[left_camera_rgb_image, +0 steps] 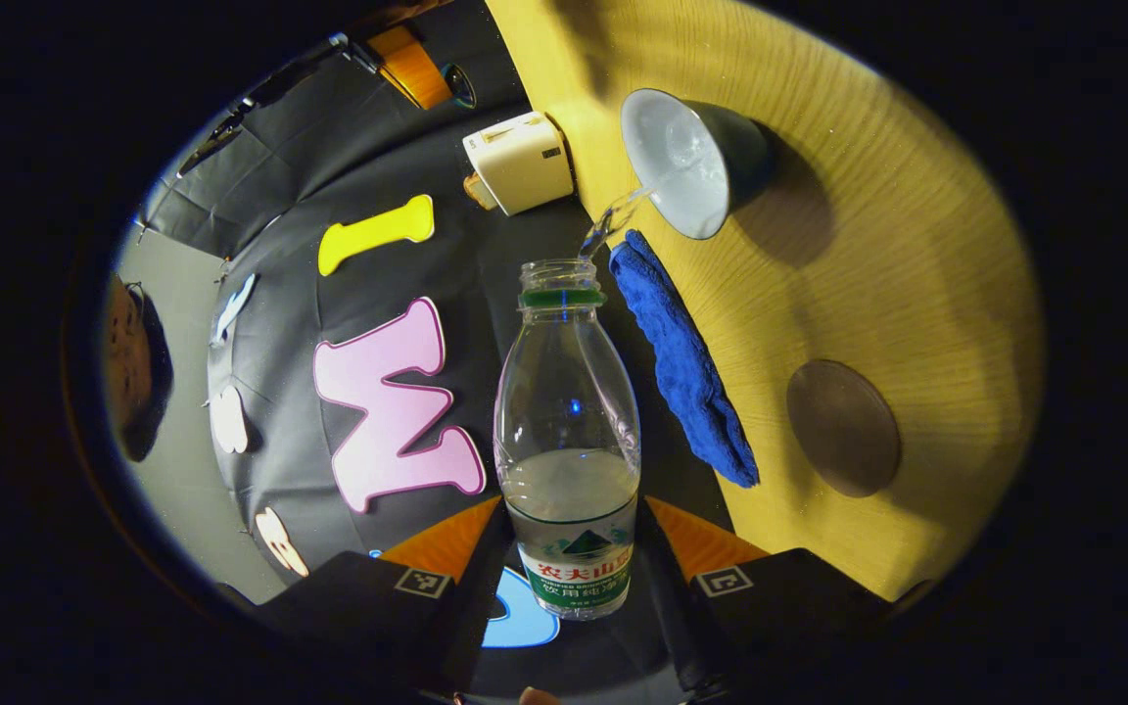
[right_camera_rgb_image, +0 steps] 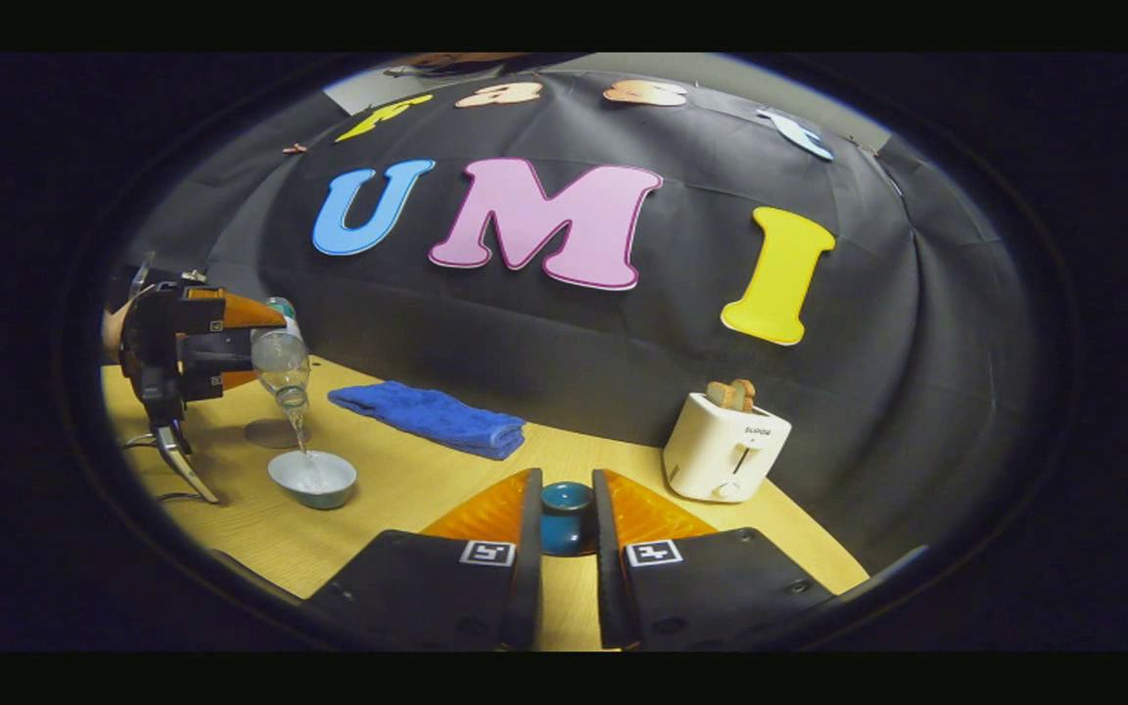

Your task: Open the teacup lid with one hand, grasp the water bottle and pour water into the teacup with the other hand; after pouring, place the water bottle on the coaster and then close the teacup lid.

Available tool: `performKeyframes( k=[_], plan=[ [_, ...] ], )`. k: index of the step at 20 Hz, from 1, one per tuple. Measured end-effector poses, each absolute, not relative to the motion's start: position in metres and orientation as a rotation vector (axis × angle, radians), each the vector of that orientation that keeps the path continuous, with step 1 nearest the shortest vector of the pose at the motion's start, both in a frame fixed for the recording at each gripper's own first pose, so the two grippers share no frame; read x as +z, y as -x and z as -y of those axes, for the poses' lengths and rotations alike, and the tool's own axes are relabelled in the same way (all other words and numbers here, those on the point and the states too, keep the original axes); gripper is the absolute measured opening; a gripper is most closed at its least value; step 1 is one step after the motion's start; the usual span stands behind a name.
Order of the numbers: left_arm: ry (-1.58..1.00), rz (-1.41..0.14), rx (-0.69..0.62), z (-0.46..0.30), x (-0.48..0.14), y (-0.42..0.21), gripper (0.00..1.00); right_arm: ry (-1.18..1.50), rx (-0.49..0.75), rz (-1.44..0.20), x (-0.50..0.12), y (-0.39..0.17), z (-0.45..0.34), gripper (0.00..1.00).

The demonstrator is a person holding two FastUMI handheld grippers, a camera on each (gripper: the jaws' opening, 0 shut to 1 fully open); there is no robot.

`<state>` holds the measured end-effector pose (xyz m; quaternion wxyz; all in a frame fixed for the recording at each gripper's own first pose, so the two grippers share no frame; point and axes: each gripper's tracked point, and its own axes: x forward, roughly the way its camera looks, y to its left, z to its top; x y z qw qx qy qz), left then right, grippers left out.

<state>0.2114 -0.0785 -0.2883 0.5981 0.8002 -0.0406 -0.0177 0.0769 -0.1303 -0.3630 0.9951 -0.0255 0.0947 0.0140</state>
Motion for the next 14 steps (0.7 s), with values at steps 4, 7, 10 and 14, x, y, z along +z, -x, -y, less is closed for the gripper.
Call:
performKeyframes(
  k=[4, 7, 10, 14],
  plan=[
    [-1.881, 0.117, -0.037, 0.081, -0.285, -0.212, 0.76, 0.053, 0.029, -0.189, -0.364, -0.078, 0.129, 0.27],
    [-1.904, 0.13, -0.041, 0.08, -0.283, -0.214, 0.76, 0.058, 0.029, -0.187, -0.363, -0.077, 0.129, 0.22],
    [-1.935, 0.163, -0.049, 0.084, -0.275, -0.217, 0.76, 0.06, 0.029, -0.184, -0.363, -0.079, 0.129, 0.26],
    [-1.968, 0.221, -0.064, 0.09, -0.264, -0.223, 0.76, 0.058, 0.025, -0.178, -0.362, -0.079, 0.13, 0.26]
  ],
)
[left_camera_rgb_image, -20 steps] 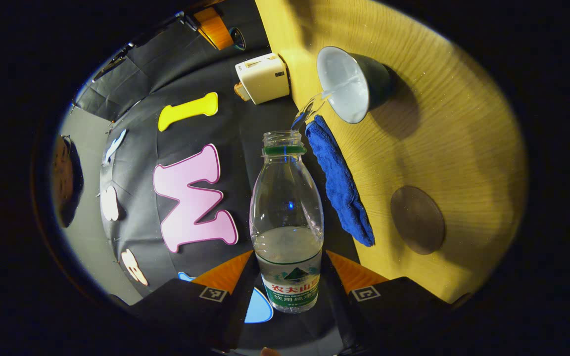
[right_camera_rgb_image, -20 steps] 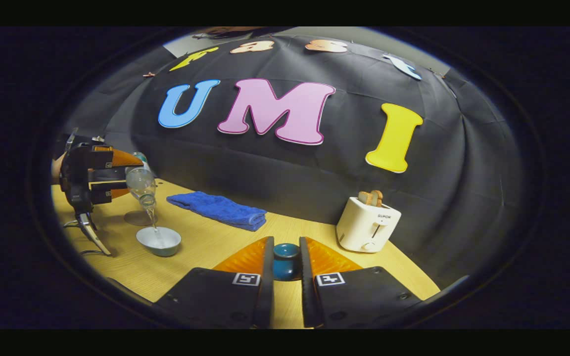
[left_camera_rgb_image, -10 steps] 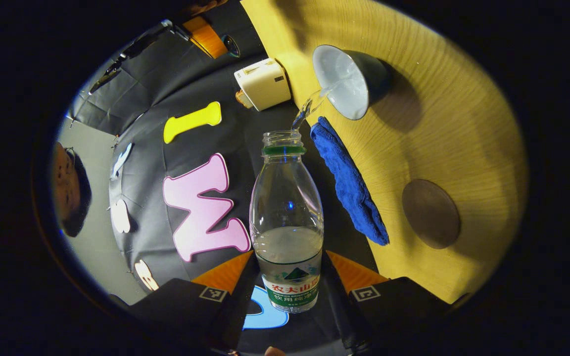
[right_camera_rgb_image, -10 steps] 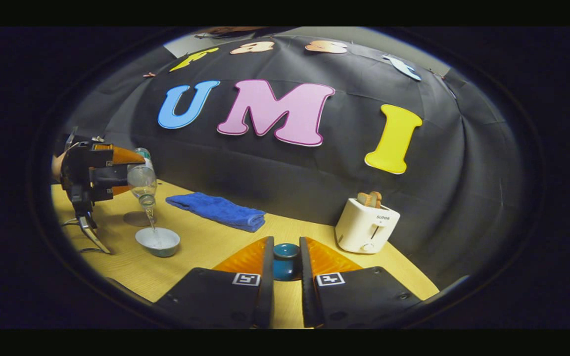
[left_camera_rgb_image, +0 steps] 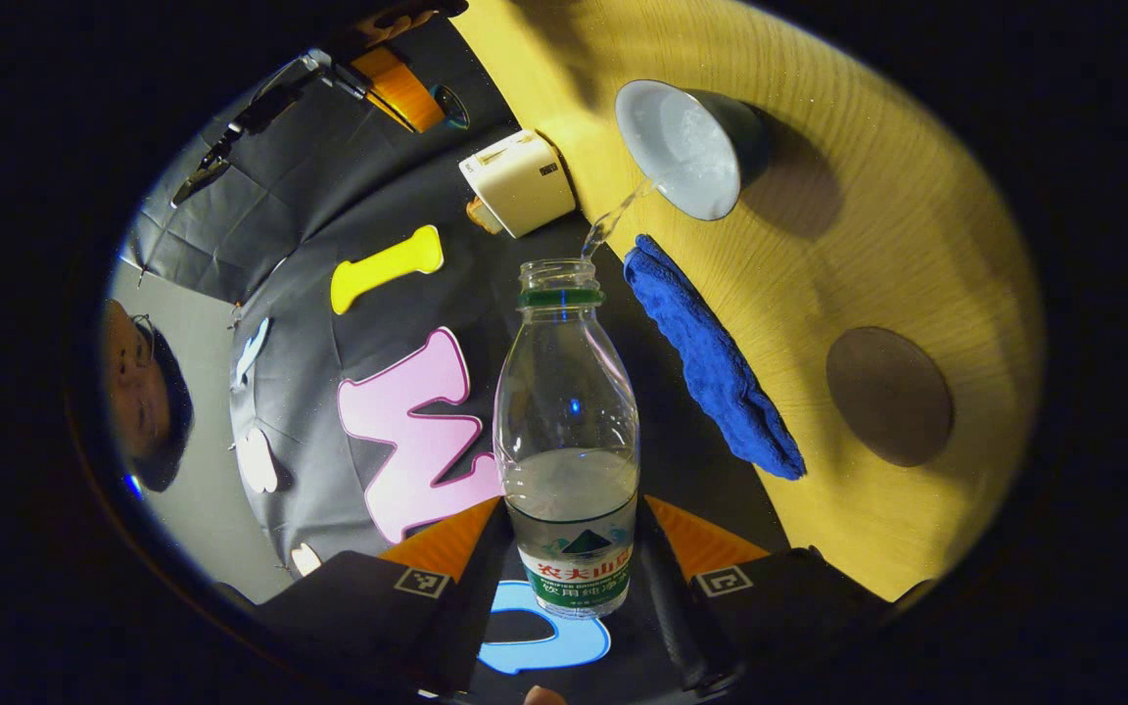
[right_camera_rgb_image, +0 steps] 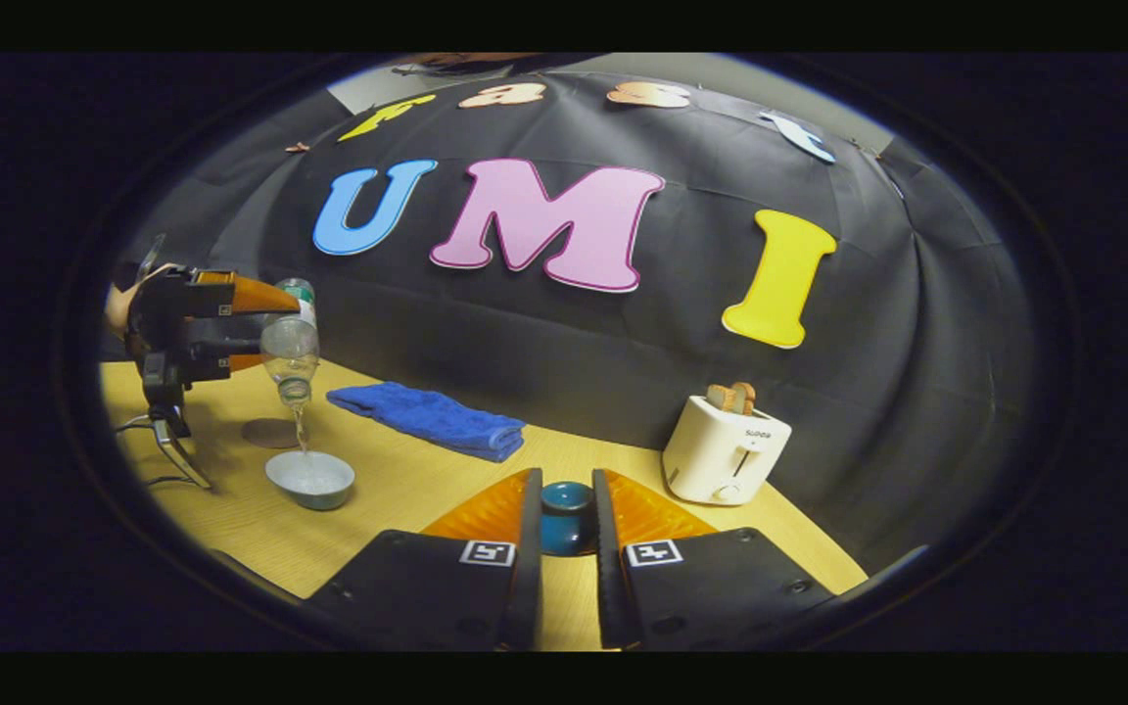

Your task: Open the teacup lid with one hand, grasp the water bottle and pour water into the teacup with the other hand; after pouring, place the water bottle on the coaster and then close the teacup lid.

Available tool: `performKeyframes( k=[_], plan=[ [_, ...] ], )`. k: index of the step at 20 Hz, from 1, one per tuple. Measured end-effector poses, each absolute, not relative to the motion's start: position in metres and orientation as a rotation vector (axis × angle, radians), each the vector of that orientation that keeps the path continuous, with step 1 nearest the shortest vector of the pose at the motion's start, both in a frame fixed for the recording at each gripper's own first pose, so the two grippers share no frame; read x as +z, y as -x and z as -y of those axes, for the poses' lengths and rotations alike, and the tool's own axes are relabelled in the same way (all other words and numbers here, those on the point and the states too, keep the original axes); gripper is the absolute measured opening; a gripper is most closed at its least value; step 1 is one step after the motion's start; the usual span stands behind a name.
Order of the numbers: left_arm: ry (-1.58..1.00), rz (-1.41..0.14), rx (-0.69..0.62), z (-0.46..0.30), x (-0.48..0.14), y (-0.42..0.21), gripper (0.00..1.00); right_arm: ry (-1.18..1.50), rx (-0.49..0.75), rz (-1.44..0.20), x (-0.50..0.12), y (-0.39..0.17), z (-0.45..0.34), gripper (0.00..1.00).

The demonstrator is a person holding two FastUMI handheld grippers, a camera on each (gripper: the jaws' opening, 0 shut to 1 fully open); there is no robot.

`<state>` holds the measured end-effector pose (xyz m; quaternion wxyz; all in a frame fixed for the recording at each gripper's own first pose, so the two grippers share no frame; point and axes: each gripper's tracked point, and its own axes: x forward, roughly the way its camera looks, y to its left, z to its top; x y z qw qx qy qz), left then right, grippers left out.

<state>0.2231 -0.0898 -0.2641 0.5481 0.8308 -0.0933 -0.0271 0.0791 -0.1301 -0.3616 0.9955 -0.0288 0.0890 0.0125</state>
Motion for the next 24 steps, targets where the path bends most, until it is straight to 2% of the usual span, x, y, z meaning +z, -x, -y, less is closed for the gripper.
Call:
performKeyframes(
  k=[1, 2, 3, 4, 6, 7, 8, 12, 13, 15, 19, 20, 22, 23, 24],
  plan=[
    [-1.976, 0.233, -0.069, 0.091, -0.262, -0.224, 0.76, 0.058, 0.021, -0.178, -0.362, -0.079, 0.131, 0.22],
    [-1.984, 0.24, -0.074, 0.091, -0.262, -0.226, 0.76, 0.058, 0.02, -0.178, -0.362, -0.078, 0.132, 0.22],
    [-1.996, 0.249, -0.078, 0.091, -0.262, -0.227, 0.76, 0.057, 0.017, -0.176, -0.362, -0.078, 0.132, 0.26],
    [-2.011, 0.257, -0.081, 0.092, -0.262, -0.227, 0.76, 0.056, 0.015, -0.174, -0.361, -0.078, 0.133, 0.22],
    [-2.037, 0.278, -0.083, 0.094, -0.258, -0.226, 0.76, 0.054, 0.011, -0.169, -0.359, -0.078, 0.135, 0.22],
    [-2.047, 0.289, -0.082, 0.095, -0.257, -0.226, 0.76, 0.054, 0.01, -0.169, -0.359, -0.077, 0.135, 0.27],
    [-2.047, 0.298, -0.082, 0.096, -0.255, -0.225, 0.76, 0.052, 0.009, -0.166, -0.359, -0.077, 0.136, 0.22],
    [-2.045, 0.311, -0.079, 0.099, -0.249, -0.227, 0.76, 0.048, 0.006, -0.165, -0.358, -0.076, 0.135, 0.22],
    [-2.044, 0.314, -0.079, 0.098, -0.249, -0.227, 0.76, 0.049, 0.007, -0.16, -0.357, -0.077, 0.135, 0.27],
    [-2.051, 0.319, -0.083, 0.098, -0.249, -0.228, 0.76, 0.052, 0.007, -0.155, -0.356, -0.077, 0.136, 0.22],
    [-2.083, 0.359, -0.096, 0.106, -0.245, -0.227, 0.76, 0.052, 0.006, -0.146, -0.356, -0.077, 0.137, 0.22],
    [-2.09, 0.371, -0.098, 0.108, -0.243, -0.227, 0.76, 0.052, 0.005, -0.145, -0.356, -0.078, 0.138, 0.26],
    [-2.092, 0.39, -0.099, 0.108, -0.24, -0.23, 0.76, 0.053, 0.003, -0.139, -0.354, -0.078, 0.138, 0.26],
    [-2.094, 0.398, -0.098, 0.109, -0.238, -0.23, 0.76, 0.054, 0.003, -0.135, -0.354, -0.078, 0.137, 0.22],
    [-2.095, 0.408, -0.095, 0.111, -0.238, -0.229, 0.76, 0.054, 0.003, -0.131, -0.354, -0.077, 0.137, 0.26]
  ],
)
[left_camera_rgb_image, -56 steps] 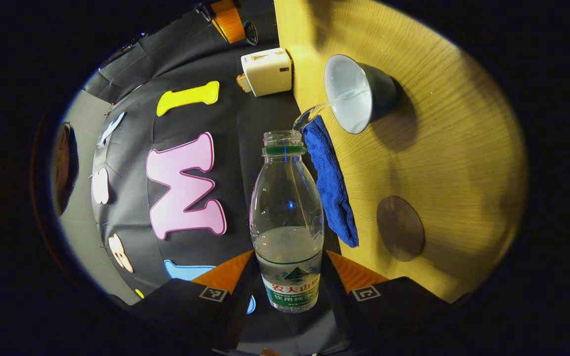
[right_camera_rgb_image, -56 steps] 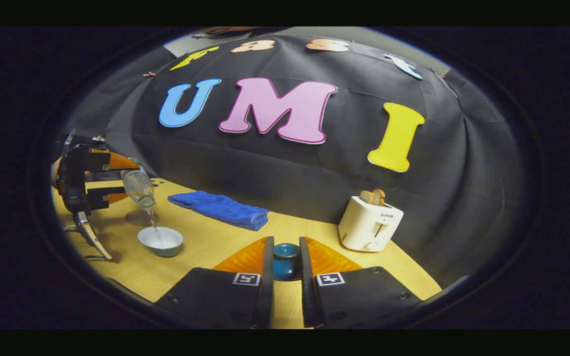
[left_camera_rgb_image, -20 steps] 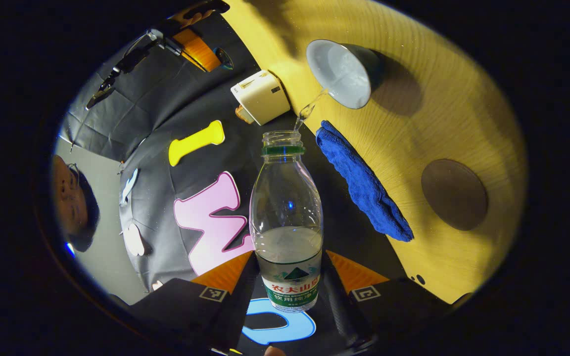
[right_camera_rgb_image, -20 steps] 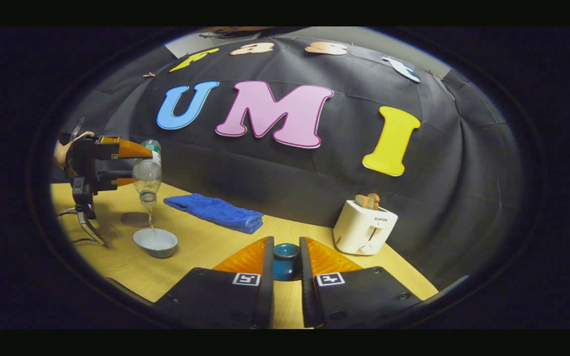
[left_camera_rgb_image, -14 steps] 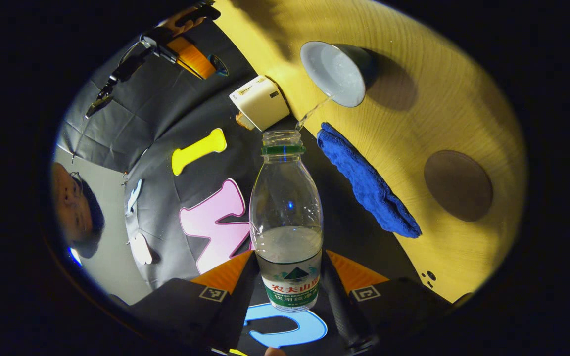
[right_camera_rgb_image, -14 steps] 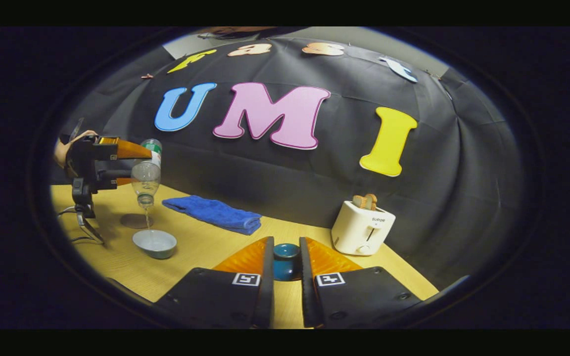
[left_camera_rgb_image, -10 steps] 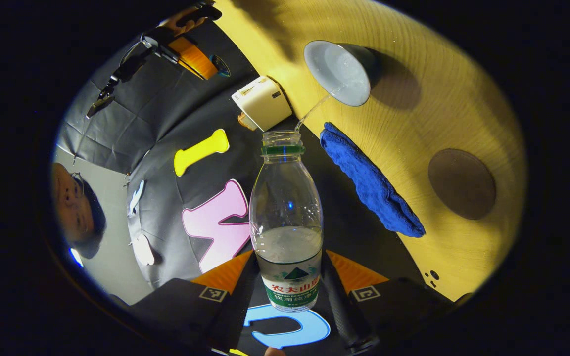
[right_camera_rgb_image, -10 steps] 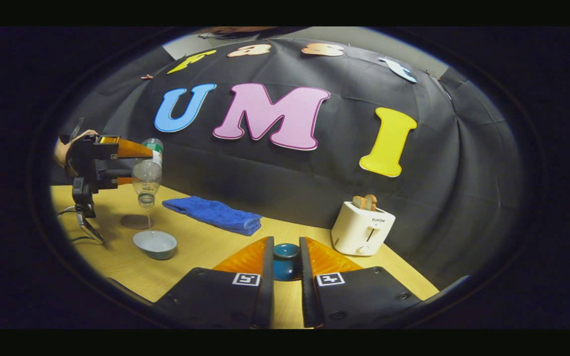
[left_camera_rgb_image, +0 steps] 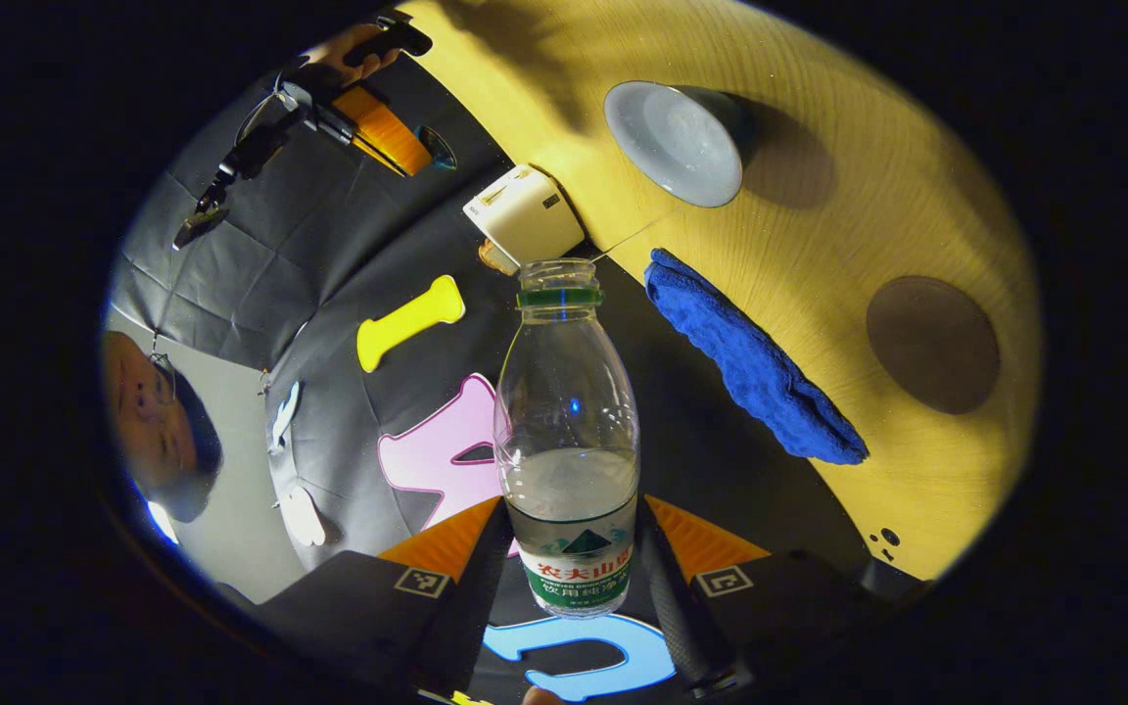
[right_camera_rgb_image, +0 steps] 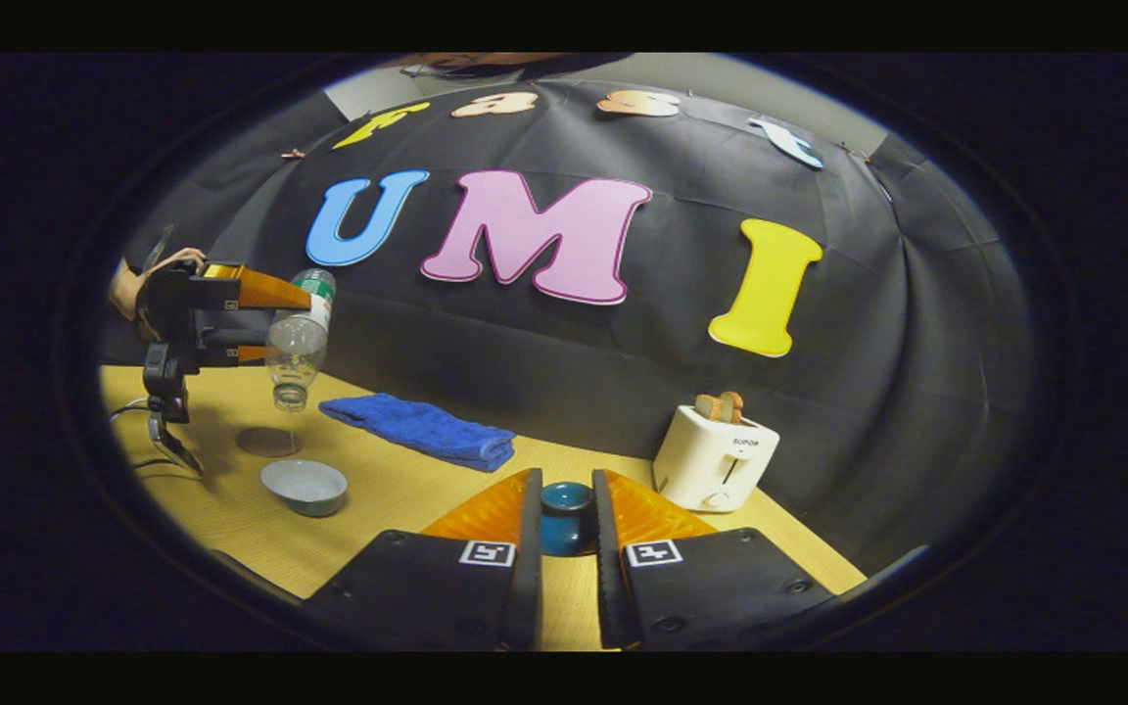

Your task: Open the teacup lid with one hand, grasp the water bottle and pour water into the teacup with the other hand; after pouring, place the water bottle on the coaster and then close the teacup lid.

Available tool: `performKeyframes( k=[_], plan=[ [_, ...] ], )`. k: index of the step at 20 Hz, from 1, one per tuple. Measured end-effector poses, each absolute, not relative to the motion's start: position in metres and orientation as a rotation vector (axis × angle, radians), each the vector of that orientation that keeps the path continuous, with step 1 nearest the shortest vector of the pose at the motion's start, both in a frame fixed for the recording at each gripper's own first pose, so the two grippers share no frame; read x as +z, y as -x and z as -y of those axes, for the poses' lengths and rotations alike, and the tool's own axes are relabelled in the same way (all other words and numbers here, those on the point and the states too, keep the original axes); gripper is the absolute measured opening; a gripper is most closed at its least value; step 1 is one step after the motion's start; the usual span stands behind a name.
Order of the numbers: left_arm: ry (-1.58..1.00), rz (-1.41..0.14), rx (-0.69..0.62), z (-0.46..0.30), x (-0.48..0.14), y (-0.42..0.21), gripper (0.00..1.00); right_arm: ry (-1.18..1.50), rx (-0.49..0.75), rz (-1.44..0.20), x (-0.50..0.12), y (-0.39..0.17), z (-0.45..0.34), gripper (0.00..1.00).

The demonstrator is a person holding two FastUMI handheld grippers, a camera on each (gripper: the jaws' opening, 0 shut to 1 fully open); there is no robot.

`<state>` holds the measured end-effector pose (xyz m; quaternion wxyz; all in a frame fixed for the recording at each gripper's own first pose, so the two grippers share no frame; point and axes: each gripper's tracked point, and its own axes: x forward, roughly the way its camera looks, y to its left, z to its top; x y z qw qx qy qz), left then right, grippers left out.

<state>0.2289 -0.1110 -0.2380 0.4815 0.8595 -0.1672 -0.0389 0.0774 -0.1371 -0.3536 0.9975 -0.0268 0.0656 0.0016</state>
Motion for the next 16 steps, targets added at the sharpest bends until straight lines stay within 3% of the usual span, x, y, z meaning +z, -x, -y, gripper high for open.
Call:
performKeyframes(
  k=[1, 2, 7, 9, 12, 16],
  plan=[
    [-2.096, 0.421, -0.094, 0.114, -0.237, -0.229, 0.76, 0.053, 0.004, -0.129, -0.354, -0.077, 0.136, 0.22],
    [-2.093, 0.427, -0.093, 0.115, -0.233, -0.229, 0.76, 0.052, 0.005, -0.128, -0.354, -0.077, 0.136, 0.27],
    [-2.085, 0.393, -0.089, 0.111, -0.236, -0.231, 0.76, 0.045, 0.006, -0.126, -0.352, -0.075, 0.135, 0.22],
    [-2.019, 0.327, -0.08, 0.101, -0.239, -0.232, 0.76, 0.034, 0.011, -0.127, -0.351, -0.074, 0.133, 0.27],
    [-1.723, 0.176, -0.102, 0.084, -0.249, -0.228, 0.75, 0.033, 0.024, -0.129, -0.351, -0.072, 0.127, 0.26],
    [-1.131, 0.052, -0.161, 0.089, -0.25, -0.22, 0.75, 0.037, 0.039, -0.135, -0.352, -0.074, 0.12, 0.26]
  ],
)
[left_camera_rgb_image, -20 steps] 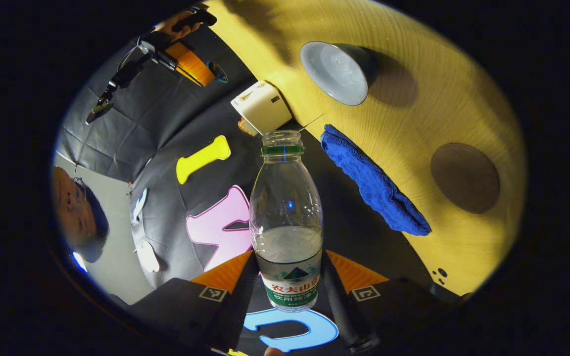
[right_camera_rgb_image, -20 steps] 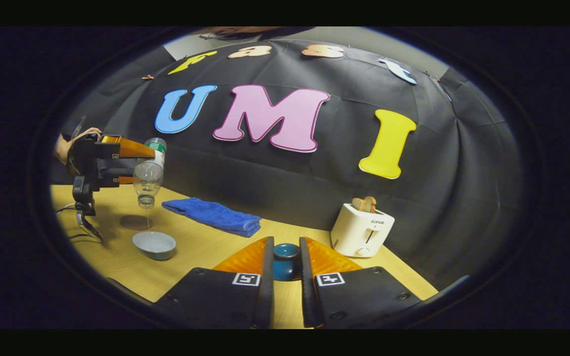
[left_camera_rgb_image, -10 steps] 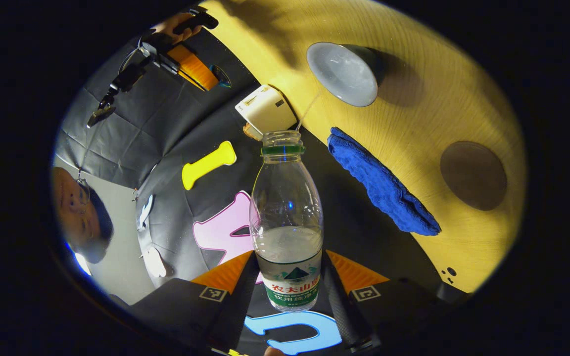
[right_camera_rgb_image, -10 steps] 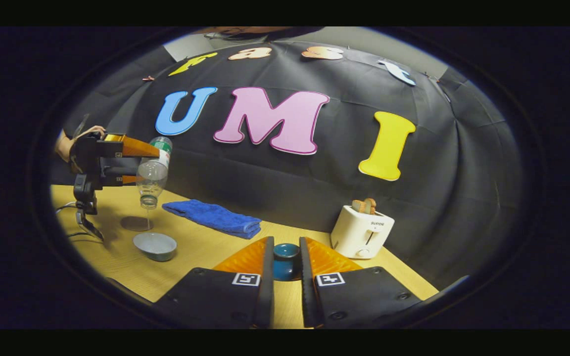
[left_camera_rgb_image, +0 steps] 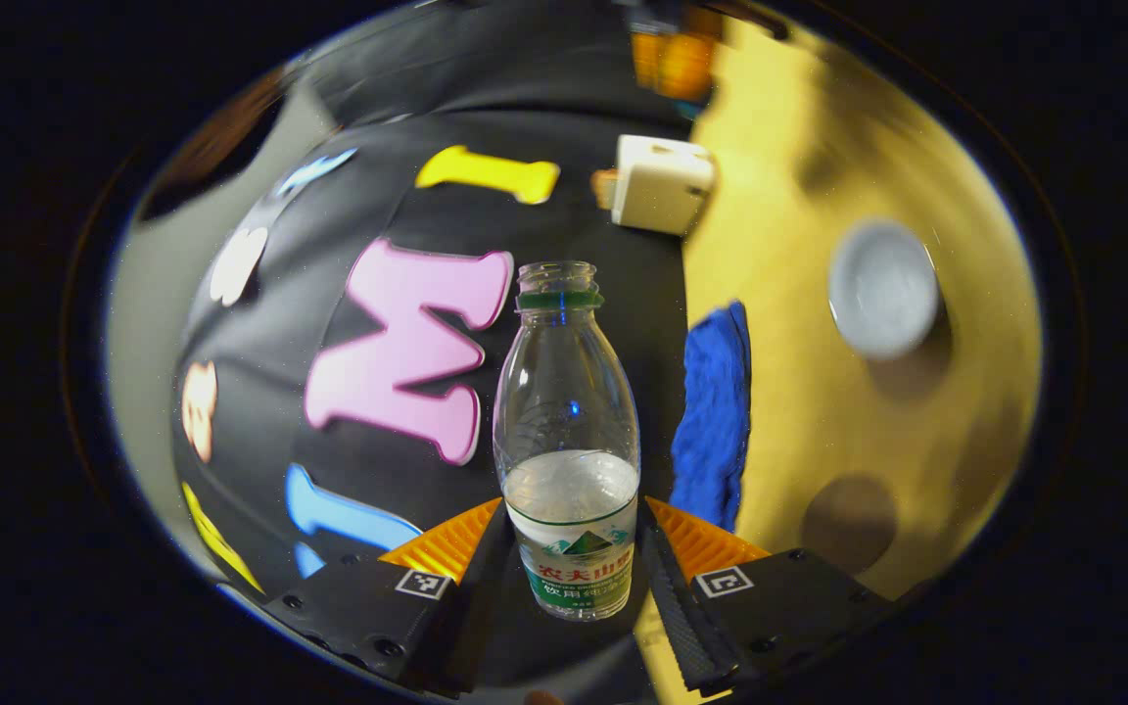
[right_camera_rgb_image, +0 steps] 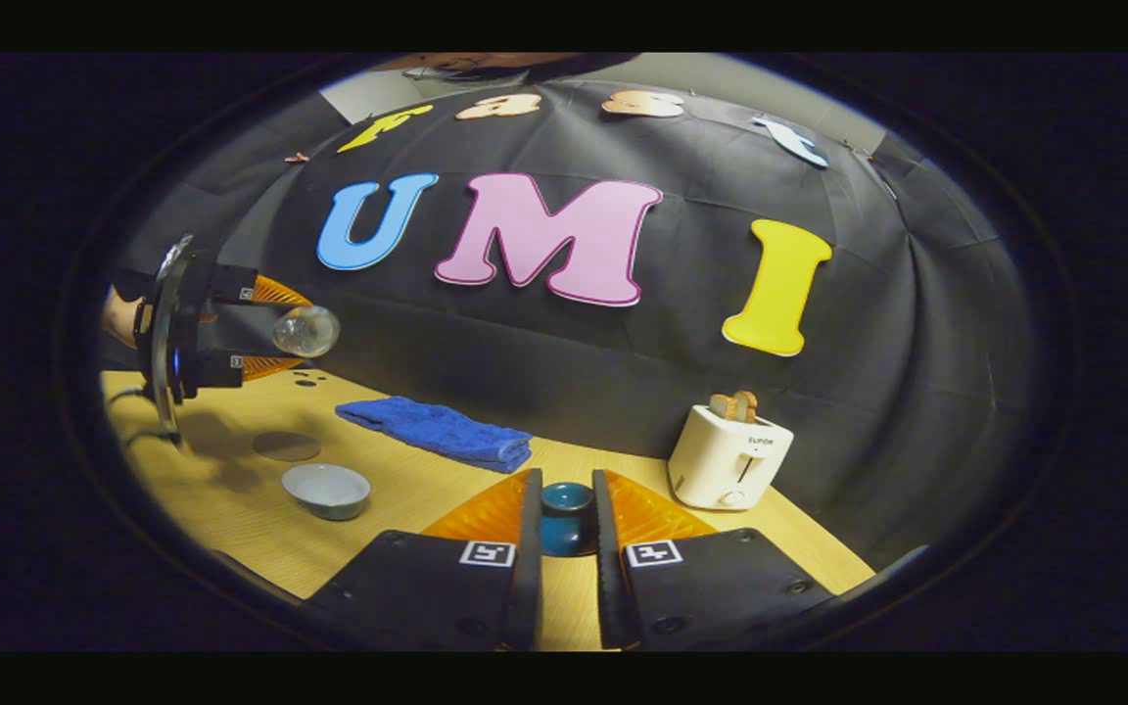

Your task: Open the teacup lid with one hand, grasp the water bottle and pour water into the teacup with the other hand; after pouring, place the water bottle on the coaster and then close the teacup lid.

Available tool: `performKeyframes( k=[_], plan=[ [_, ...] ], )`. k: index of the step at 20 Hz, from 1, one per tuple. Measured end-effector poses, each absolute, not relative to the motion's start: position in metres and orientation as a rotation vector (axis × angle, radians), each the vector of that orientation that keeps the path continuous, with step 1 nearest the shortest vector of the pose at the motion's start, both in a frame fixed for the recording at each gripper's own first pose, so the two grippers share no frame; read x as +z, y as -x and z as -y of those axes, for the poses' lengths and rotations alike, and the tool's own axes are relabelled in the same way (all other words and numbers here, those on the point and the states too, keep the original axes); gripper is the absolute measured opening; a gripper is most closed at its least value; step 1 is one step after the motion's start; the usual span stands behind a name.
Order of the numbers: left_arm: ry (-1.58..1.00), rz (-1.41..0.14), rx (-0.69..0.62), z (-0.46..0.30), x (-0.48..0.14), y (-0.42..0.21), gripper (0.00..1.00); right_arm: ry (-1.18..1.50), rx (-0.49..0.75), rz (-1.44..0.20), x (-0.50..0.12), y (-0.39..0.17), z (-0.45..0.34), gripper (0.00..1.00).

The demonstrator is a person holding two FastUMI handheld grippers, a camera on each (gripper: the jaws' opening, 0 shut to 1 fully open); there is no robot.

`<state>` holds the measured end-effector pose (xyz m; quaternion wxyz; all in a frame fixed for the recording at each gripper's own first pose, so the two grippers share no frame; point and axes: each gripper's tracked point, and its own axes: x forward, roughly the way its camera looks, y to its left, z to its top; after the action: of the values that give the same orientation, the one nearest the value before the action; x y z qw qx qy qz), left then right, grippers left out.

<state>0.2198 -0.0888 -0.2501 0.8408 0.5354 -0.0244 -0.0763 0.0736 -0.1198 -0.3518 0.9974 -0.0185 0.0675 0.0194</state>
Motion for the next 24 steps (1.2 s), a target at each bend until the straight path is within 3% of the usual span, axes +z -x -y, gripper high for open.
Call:
performKeyframes(
  k=[4, 5, 6, 9, 20, 21, 24],
  plan=[
    [-0.44, -0.091, -0.202, 0.085, -0.261, -0.228, 0.76, 0.039, 0.05, -0.138, -0.351, -0.076, 0.113, 0.26],
    [-0.308, -0.106, -0.186, 0.083, -0.264, -0.23, 0.75, 0.041, 0.051, -0.137, -0.351, -0.076, 0.113, 0.31],
    [-0.198, -0.118, -0.181, 0.083, -0.265, -0.232, 0.76, 0.043, 0.052, -0.137, -0.351, -0.076, 0.112, 0.27],
    [0.027, -0.138, -0.194, 0.084, -0.275, -0.234, 0.75, 0.043, 0.054, -0.144, -0.352, -0.078, 0.109, 0.26],
    [0.111, -0.237, -0.161, 0.094, -0.315, -0.252, 0.76, 0.046, 0.053, -0.153, -0.352, -0.08, 0.098, 0.27],
    [0.119, -0.241, -0.158, 0.094, -0.32, -0.25, 0.76, 0.047, 0.052, -0.155, -0.352, -0.08, 0.098, 0.31],
    [0.137, -0.234, -0.146, 0.091, -0.324, -0.245, 0.78, 0.049, 0.047, -0.157, -0.352, -0.08, 0.098, 0.22]
  ],
)
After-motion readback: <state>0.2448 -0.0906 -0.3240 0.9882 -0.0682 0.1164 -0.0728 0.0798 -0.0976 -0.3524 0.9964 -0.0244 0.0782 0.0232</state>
